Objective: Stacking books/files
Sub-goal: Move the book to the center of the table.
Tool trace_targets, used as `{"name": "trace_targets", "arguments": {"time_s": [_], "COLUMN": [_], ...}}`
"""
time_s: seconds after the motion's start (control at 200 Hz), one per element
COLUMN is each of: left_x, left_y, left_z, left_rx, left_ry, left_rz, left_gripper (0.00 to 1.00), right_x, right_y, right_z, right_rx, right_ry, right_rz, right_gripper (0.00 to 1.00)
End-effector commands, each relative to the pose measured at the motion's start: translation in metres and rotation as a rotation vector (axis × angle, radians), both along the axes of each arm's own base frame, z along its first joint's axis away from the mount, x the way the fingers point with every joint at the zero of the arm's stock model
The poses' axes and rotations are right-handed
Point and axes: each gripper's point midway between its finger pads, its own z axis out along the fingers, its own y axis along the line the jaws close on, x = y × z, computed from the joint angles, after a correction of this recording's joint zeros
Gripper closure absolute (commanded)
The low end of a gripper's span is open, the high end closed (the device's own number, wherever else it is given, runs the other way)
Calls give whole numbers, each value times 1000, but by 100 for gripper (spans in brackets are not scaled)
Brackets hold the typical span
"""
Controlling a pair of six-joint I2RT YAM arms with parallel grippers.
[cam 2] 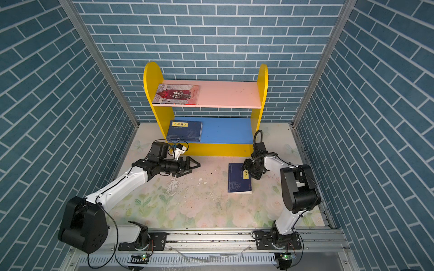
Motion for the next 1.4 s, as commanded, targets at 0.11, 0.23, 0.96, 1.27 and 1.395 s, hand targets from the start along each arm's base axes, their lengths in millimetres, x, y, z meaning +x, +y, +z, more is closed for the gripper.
{"name": "trace_targets", "arguments": {"time_s": [0.11,0.23,0.96,1.27,1.395], "left_x": [-6,-13,-18,-18,-12], "left_y": [19,23,11,0,-8], "left_z": [-49,-68,-124,-136,-133], "left_rx": [73,80,174,150,98], "left_ry": [133,165,220,261,230], "left_rz": [116,136,19,-5,-24], "left_gripper": [8,8,12,12,12], "right_x": [-26,-41,-106,-131,-136], "right_y": [80,113,107,102,105], "right_z": [-9,-8,-38,-40,-47], "right_rx": [103,157,-38,-31,-13], "right_ry": [39,33,150,230,262], "right_rz": [223,268,276,332,340], "right_gripper": [28,28,27,26,26]}}
